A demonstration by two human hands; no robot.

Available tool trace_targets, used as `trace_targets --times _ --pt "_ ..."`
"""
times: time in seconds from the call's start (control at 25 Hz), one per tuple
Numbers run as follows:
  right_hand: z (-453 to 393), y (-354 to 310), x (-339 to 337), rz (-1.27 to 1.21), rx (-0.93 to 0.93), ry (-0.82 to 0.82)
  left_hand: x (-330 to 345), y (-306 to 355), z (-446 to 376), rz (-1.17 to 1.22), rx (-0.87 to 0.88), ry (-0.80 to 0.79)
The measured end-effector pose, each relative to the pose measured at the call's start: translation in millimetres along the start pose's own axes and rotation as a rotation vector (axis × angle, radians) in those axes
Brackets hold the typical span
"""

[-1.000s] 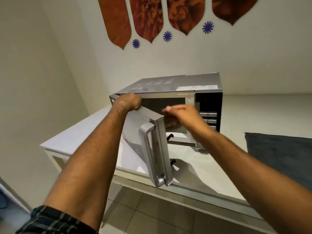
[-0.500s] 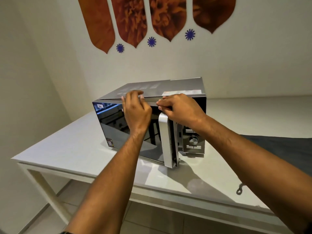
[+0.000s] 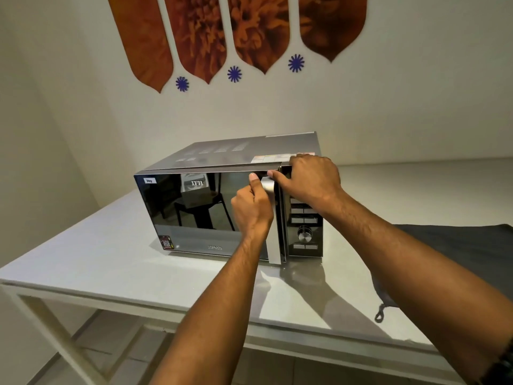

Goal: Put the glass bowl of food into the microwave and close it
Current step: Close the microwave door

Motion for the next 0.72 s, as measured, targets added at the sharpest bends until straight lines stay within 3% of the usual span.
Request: trace_targets --times 0.08,0.2,0.72 --pt "-1.5 0.1 1.4 0.003 -0.001 -0.002 18.4 -7.3 3.2 0.183 -0.136 -0.061" --pt "-4.1 1.5 1.0 0.026 0.005 0.006 32.2 -9.8 8.2 0.358 -0.231 -0.009" --pt "-8.1 -8.8 3.1 0.13 0.0 0.097 45.0 -5.5 2.3 0.256 -0.24 0.088"
Point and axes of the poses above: each hand's wrist, its own z-axis away from the middle knuckle, its own x-axis out of the palm, y = z × x, the point moved 6 cm from there along -z, towards the middle knuckle, and after that the axes turned 14 degrees about x, right-handed, at the moved point
